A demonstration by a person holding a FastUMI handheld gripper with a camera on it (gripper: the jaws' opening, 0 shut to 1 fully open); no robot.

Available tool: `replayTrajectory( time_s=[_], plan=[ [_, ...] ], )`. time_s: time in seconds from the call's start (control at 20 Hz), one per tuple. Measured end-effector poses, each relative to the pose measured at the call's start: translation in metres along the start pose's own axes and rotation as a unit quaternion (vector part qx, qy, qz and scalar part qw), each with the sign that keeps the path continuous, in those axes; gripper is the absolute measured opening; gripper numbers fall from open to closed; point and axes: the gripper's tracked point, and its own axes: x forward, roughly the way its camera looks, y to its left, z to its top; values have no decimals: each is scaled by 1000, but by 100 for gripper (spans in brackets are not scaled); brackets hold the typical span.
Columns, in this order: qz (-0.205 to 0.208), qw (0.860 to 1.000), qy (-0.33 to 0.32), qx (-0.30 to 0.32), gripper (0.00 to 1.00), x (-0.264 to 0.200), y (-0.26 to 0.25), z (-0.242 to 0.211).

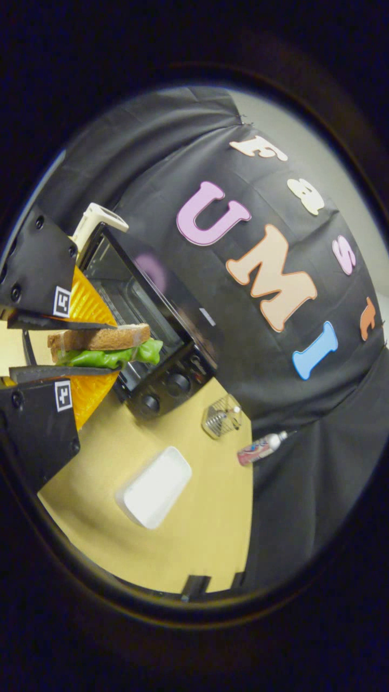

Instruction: Open the toaster oven, put the food inside, and close the toaster oven door.

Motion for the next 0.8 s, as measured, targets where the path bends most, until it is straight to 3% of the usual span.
replayTrajectory(
  time_s=[0.35,0.8],
  plan=[
    [45,996,16,80,28,58,44,-26],
    [62,985,15,161,28,131,50,-23]
  ],
)
